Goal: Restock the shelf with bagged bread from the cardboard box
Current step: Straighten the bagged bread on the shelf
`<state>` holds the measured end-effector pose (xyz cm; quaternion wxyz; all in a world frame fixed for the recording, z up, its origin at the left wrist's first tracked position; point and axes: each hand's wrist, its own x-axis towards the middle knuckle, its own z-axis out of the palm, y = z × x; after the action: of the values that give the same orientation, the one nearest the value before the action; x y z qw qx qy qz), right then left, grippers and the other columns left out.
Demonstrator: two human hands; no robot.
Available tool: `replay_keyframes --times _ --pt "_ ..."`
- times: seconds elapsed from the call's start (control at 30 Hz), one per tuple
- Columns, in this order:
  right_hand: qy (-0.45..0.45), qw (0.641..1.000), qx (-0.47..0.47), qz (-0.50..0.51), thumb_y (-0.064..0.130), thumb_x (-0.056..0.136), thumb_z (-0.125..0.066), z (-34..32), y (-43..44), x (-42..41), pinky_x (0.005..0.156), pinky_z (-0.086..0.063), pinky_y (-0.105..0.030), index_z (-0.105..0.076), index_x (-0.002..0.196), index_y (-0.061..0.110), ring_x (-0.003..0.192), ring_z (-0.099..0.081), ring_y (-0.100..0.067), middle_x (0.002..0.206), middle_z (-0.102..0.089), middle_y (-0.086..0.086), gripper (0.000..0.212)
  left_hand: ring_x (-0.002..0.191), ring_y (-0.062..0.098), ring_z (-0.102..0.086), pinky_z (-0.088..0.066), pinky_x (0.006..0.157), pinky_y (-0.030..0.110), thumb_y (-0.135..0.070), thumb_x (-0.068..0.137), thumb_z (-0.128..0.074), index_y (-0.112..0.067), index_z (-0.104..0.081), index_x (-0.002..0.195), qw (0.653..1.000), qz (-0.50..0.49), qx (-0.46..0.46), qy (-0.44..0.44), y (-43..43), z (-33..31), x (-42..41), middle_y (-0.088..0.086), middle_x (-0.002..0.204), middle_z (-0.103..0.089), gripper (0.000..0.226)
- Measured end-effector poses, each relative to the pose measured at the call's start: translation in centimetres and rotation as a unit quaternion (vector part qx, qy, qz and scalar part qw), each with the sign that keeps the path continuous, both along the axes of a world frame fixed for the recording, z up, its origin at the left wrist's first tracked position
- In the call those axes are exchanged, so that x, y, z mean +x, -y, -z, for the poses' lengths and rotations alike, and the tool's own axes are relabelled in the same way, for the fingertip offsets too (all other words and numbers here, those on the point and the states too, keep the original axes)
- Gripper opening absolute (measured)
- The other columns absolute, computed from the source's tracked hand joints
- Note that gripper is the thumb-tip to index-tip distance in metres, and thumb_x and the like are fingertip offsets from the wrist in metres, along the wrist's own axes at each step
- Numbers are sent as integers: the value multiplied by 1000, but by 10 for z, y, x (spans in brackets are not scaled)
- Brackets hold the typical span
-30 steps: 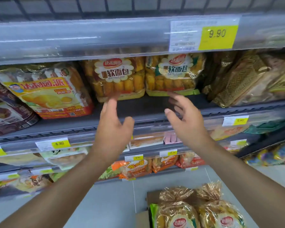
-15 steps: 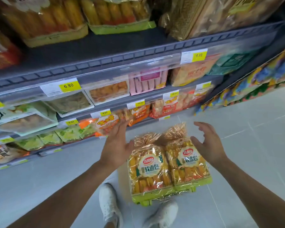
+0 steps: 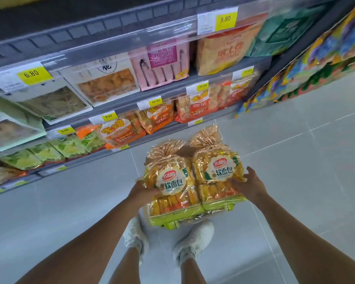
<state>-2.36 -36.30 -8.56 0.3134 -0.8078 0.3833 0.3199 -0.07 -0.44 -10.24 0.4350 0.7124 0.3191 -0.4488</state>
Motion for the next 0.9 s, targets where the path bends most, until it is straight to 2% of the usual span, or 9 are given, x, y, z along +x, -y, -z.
replay_keyframes --times 0.1,0.17,0.27,0.43,0.57,0.63,0.7,0.77,0.9 --pt "0 1000 4 4 46 81 -76 -3 0 2 101 -49 -45 -24 156 14 127 -55 -36 145 -52 -16 96 91 20 -69 -47 64 28 -29 75 -87 -14 -71 107 999 -37 -7 -13 10 -22 4 7 102 -75 38" --pt "-10 1000 -7 -2 60 75 -74 -1 4 2 99 -52 -47 -31 154 19 121 -59 -37 139 -56 -17 99 84 15 -64 -41 61 25 -21 82 -82 -13 -69 104 998 -49 -17 -18 10 -21 5 5 98 -72 27" --pt "-14 999 -20 -22 62 74 -76 3 11 0 91 -55 -41 -51 141 20 110 -64 -35 128 -61 -17 83 87 18 -60 -42 65 27 -27 76 -87 -22 -59 109 998 -50 -24 -2 7 -19 9 0 104 -65 43" --pt "-2 999 17 29 42 78 -82 -4 13 0 77 -53 -37 -59 121 8 87 -66 -22 104 -68 -6 60 97 23 -66 -54 70 38 -16 78 -86 -25 -48 116 995 -69 -71 3 7 -21 7 6 115 -64 55" --pt "4 996 59 68 40 69 -90 -5 13 1 96 -54 -45 -49 134 9 103 -68 -26 117 -71 -7 82 110 26 -66 -54 91 51 -27 59 -93 -25 -52 126 993 -62 -102 -10 0 -26 9 2 126 -67 78" --pt "-1 996 73 42 42 70 -89 -6 15 1 88 -56 -38 -58 127 10 90 -69 -20 109 -74 -6 72 116 25 -63 -47 100 62 -40 49 -93 -29 -56 127 991 -24 -129 -14 -2 -31 10 -4 128 -65 88" --pt "-3 997 71 2 46 72 -86 -11 16 0 78 -55 -34 -68 113 13 79 -68 -18 96 -76 -3 56 119 26 -61 -45 99 67 -47 46 -95 -34 -51 136 989 1 -147 -1 -5 -33 10 -8 133 -61 101" --pt "2 998 63 -24 49 73 -83 -16 16 -1 80 -58 -38 -72 104 17 80 -71 -20 89 -77 -1 46 121 29 -61 -49 94 67 -50 47 -97 -37 -40 145 988 2 -155 6 -6 -33 9 -6 141 -55 114" --pt "24 996 70 -44 45 77 -81 -27 16 -8 85 -58 -41 -74 89 26 81 -73 -20 84 -78 1 23 119 27 -63 -56 87 59 -50 57 -90 -38 -33 149 986 17 -162 31 -6 -37 5 0 146 -54 109"
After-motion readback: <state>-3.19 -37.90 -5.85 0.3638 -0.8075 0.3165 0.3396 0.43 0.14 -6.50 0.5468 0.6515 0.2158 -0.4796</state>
